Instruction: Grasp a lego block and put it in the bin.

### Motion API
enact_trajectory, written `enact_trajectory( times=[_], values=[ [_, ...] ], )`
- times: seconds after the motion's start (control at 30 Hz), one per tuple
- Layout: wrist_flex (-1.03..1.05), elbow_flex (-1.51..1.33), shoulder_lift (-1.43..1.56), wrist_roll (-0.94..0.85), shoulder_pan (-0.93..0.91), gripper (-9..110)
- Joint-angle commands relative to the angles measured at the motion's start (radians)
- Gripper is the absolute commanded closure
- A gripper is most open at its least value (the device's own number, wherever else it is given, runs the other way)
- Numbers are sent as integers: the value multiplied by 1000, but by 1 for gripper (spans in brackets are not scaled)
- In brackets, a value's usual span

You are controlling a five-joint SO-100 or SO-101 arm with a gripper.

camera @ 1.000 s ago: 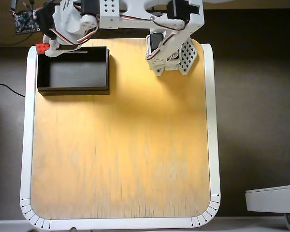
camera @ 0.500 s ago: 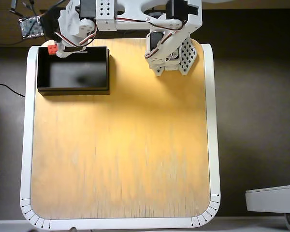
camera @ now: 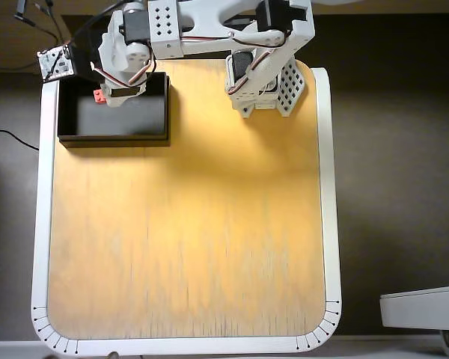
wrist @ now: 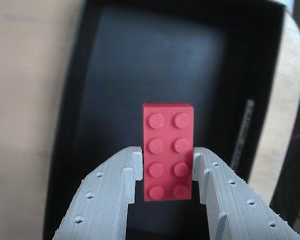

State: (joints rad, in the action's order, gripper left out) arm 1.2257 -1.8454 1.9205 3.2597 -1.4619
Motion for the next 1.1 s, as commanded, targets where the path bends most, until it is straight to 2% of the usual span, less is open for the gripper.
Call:
enact_trajectory(
  times=[0.0, 0.5, 0.77, 0.97, 1.07],
  values=[
    [6, 21, 14, -15, 23, 101],
    [2, -5, 12, -6, 14, 101],
    [-124, -66, 12, -12, -6, 101],
    [-130, -66, 12, -3, -11, 100],
    [-130, -66, 12, 8, -15, 94]
  ],
)
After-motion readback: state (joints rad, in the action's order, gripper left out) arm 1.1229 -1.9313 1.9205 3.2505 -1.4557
